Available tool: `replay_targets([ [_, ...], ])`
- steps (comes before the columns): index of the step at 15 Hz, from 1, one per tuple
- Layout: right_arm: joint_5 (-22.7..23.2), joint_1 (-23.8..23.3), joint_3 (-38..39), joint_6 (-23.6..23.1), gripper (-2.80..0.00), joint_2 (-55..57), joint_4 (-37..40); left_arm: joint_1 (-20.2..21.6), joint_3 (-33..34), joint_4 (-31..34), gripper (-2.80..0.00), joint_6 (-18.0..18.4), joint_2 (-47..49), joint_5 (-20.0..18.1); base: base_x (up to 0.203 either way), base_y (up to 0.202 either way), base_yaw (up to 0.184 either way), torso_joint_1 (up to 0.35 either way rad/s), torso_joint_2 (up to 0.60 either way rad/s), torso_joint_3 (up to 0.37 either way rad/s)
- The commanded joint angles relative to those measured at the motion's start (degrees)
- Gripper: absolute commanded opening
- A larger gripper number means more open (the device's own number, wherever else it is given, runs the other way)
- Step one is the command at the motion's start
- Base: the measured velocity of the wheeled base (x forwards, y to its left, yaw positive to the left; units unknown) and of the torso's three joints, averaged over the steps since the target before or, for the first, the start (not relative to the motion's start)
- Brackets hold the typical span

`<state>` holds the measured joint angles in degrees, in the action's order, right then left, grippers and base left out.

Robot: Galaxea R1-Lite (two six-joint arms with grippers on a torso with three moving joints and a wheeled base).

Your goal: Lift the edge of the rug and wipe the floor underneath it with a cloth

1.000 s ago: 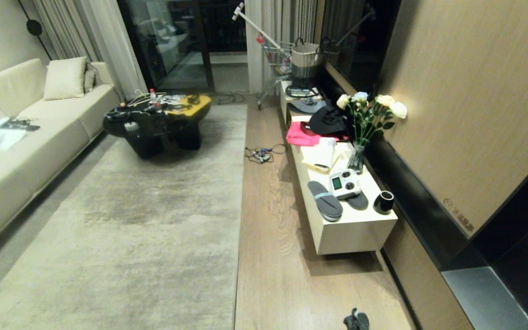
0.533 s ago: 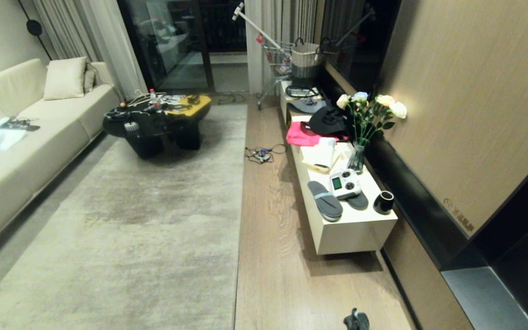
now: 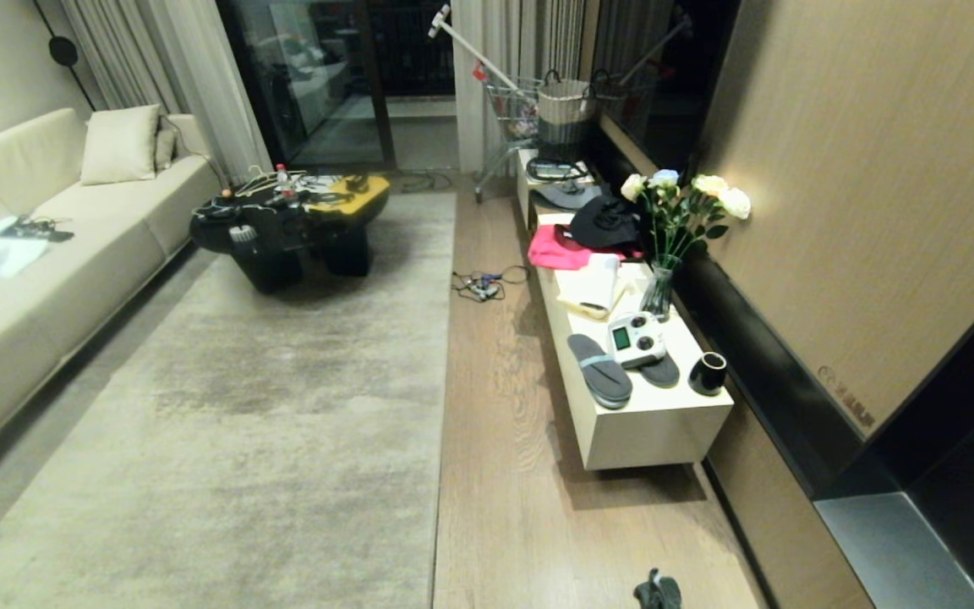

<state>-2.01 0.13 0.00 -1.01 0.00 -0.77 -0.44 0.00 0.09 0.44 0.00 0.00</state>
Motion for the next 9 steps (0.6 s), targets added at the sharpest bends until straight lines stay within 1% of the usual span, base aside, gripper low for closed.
replay_targets([
  [1,0.04,0.04,0.0,0.12,-2.8,0.09,-0.02,0.0,0.0,0.0,-2.8,0.0,0.0,0.0,0.0,0.0,0.0,0.0,0.0,0.0],
  [4,-0.01,0.04,0.0,1.08,-2.8,0.09,-0.02,0.0,0.0,0.0,-2.8,0.0,0.0,0.0,0.0,0.0,0.0,0.0,0.0,0.0],
  [9,-0.01,0.04,0.0,1.01,-2.8,0.09,-0.02,0.0,0.0,0.0,-2.8,0.0,0.0,0.0,0.0,0.0,0.0,0.0,0.0,0.0],
])
